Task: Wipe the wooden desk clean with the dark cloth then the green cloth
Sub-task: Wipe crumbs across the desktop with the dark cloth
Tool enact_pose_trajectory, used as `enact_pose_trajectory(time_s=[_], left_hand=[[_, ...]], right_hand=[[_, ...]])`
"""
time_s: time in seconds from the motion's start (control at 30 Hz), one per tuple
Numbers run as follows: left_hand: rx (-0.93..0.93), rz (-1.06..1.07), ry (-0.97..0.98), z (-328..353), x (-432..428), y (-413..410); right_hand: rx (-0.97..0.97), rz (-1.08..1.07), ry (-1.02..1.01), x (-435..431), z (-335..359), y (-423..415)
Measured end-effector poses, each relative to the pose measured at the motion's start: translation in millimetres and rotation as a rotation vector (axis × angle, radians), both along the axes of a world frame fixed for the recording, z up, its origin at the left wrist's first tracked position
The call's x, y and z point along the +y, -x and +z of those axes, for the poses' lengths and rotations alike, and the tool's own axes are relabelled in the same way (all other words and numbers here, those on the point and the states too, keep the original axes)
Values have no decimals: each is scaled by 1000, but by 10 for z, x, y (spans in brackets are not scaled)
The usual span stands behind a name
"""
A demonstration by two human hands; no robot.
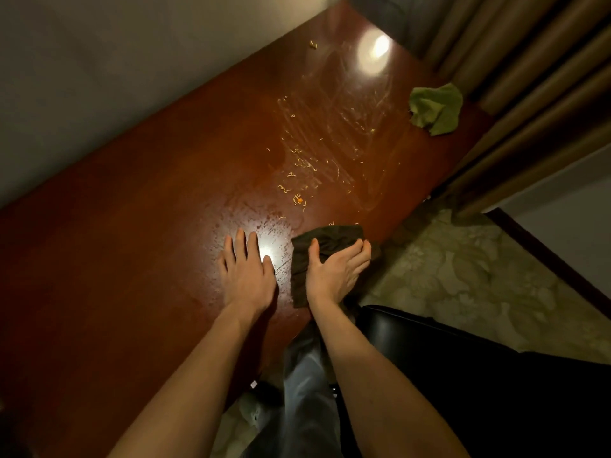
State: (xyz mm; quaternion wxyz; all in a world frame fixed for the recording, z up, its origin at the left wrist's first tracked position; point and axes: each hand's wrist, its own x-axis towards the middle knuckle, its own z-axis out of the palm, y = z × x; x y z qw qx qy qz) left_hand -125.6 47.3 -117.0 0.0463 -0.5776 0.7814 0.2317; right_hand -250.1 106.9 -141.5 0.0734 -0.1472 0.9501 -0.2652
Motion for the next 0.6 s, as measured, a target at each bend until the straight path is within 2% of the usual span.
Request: enact_pose_trajectory(time_s=[0.1,0.27,0.33,0.5,0.6], left_hand=[[25,60,-7,-2,-20,123],[97,132,8,-35,-119,200],[112,115,26,-25,-182,166],[67,-33,91,3,-362,22],[29,-97,85,24,-415,-30]], right_hand=[[-65,32,-164,-78,-5,48],[-37,48,-252,-229,-20,228],[16,176,-305,-276,-51,329],[130,703,-332,-498,-122,729],[151,782,-301,-621,-139,845]])
